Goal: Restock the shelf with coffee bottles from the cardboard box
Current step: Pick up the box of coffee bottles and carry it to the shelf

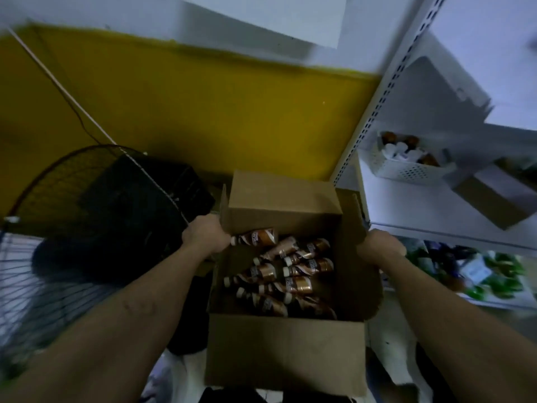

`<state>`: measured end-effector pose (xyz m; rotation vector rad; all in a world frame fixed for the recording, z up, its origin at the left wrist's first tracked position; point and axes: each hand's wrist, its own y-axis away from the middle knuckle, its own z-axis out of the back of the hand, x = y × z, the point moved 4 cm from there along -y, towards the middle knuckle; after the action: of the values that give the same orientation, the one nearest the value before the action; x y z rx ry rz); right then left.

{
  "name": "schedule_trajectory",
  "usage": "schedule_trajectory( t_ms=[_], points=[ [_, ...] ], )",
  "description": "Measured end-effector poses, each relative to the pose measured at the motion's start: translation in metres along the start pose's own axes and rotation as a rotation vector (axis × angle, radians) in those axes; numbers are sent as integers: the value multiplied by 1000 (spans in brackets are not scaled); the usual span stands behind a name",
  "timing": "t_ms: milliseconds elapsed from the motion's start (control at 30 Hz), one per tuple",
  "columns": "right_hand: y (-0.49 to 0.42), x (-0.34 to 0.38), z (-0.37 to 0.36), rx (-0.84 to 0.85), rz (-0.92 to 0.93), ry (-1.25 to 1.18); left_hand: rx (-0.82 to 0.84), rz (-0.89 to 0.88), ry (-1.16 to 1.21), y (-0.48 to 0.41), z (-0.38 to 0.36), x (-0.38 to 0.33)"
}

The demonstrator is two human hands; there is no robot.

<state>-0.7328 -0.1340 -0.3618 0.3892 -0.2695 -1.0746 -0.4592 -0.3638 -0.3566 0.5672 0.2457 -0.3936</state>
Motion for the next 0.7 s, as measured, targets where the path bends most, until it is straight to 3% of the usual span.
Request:
schedule_trajectory(
  t_ms=[367, 700],
  points=[
    [98, -67, -21, 62, -14, 11, 16, -39, -166, 98, -51, 16],
    [155, -122, -84, 34, 102, 90, -16, 53, -25, 224, -127, 60]
  ],
)
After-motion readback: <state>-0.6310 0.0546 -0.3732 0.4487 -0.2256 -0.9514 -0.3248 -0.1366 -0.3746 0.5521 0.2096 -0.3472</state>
